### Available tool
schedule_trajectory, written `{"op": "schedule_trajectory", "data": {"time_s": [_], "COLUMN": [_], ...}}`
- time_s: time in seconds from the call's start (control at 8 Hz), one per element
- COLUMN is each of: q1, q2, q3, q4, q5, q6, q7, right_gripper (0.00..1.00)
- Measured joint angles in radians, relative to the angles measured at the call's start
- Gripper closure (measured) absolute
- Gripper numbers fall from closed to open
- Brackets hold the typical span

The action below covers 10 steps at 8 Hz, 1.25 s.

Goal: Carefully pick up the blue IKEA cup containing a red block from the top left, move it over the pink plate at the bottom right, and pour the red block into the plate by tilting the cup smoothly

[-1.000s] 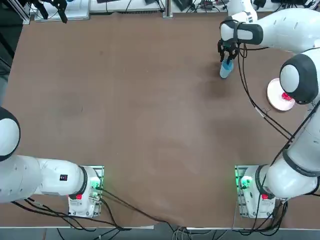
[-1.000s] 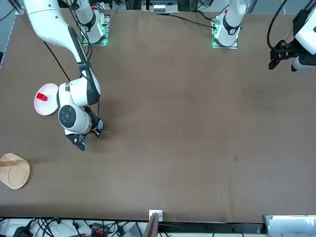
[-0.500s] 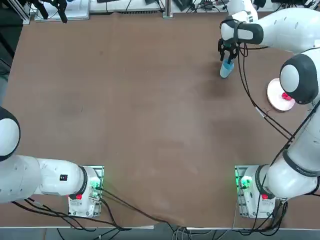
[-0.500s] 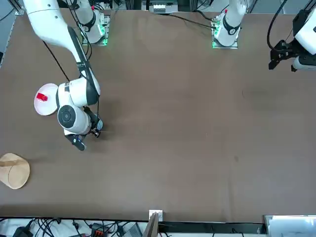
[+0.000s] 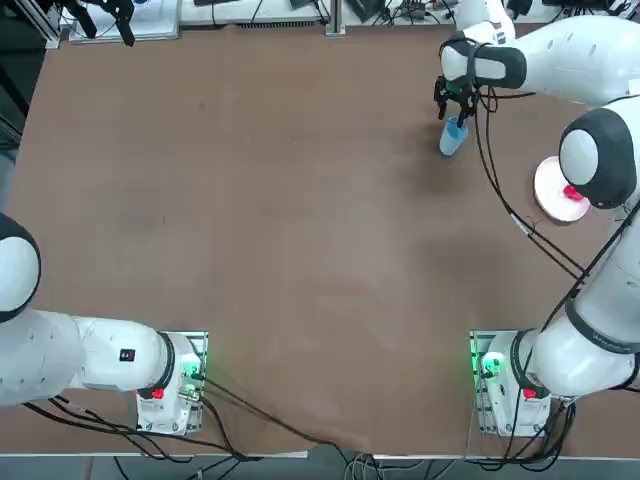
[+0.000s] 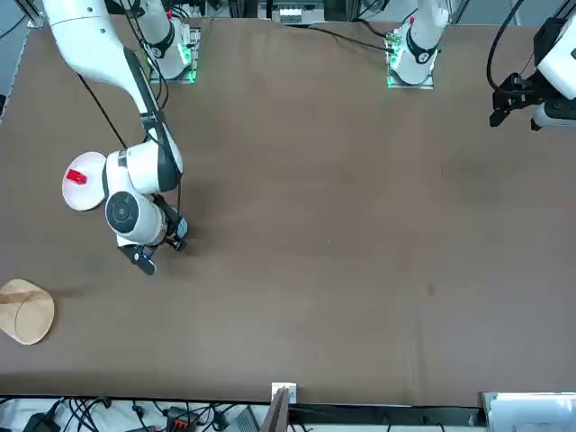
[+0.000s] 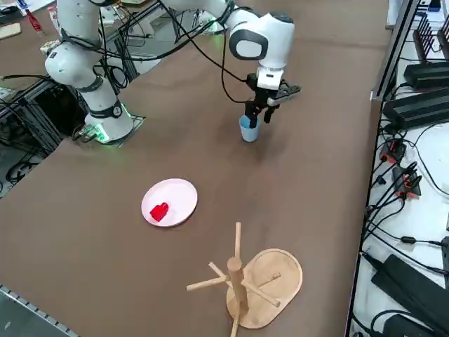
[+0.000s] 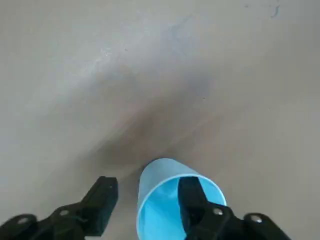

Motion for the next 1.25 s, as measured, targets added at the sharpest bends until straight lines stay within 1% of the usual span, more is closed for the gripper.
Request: {"op": "schedule_trajectory", "data": {"time_s": [0.12, 0.88, 1.25], "q1": [0.002, 0.008, 0.009], "q2": [0.0, -0.021, -0.083], "q3": [0.0, 0.001, 0.001], "q4": [0.002, 0.018, 0.035], "q5": [0.0, -0.001, -0.01], "q6": [0.0, 0.0, -0.032], "q7": [0.0, 0.0, -0.025], "right_gripper": [0.12, 0.11, 0.1]}}
